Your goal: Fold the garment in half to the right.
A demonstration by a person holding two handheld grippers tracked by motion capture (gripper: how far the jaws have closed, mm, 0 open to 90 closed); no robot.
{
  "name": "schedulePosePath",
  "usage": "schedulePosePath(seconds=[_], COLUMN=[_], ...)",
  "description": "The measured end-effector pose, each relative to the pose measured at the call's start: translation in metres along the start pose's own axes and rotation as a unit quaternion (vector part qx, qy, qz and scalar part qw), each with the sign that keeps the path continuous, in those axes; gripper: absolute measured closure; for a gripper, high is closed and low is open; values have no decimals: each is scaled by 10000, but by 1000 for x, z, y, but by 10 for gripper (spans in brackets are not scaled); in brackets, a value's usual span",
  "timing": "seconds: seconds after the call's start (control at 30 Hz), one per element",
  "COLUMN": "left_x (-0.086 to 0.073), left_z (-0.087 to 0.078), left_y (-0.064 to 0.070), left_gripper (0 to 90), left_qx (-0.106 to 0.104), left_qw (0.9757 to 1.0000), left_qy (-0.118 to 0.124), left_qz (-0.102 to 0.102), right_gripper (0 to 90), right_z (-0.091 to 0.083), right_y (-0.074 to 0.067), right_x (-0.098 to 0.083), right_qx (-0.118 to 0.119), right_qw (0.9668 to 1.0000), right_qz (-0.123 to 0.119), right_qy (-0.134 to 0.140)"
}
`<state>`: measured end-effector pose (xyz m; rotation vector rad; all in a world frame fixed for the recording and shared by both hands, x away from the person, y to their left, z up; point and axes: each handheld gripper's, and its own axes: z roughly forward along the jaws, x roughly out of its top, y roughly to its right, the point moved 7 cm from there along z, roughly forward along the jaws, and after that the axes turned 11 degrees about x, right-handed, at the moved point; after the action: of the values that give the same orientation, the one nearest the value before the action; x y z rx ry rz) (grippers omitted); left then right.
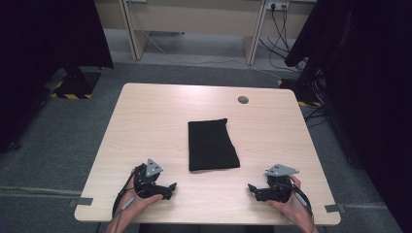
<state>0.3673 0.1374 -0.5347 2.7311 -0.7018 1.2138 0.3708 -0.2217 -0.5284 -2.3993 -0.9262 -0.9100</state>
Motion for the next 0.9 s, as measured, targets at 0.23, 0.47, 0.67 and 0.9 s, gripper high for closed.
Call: schedulePosePath(seconds=[0.23, 0.47, 0.67, 0.9], left_x=[-2, -3, -3, -3], left_z=[-3, -3, -3, -3], left_y=[2, 3, 3, 3], left_gripper=[0, 0, 0, 0], left_qx=[14, 8, 8, 8], left_qw=[10000, 10000, 10000, 10000], left_qy=[-6, -7, -5, -4], left_qz=[-23, -11, -13, -14], right_gripper=[128, 126, 125, 125], right_z=[-6, -11, -15, -17], right_y=[-4, -6, -9, -12], right_x=[-6, -12, -17, -21], right_qx=[34, 30, 31, 26], right_qw=[10000, 10000, 10000, 10000], right_qz=[-30, -34, -25, -29], right_qy=[-36, 27, 41, 71])
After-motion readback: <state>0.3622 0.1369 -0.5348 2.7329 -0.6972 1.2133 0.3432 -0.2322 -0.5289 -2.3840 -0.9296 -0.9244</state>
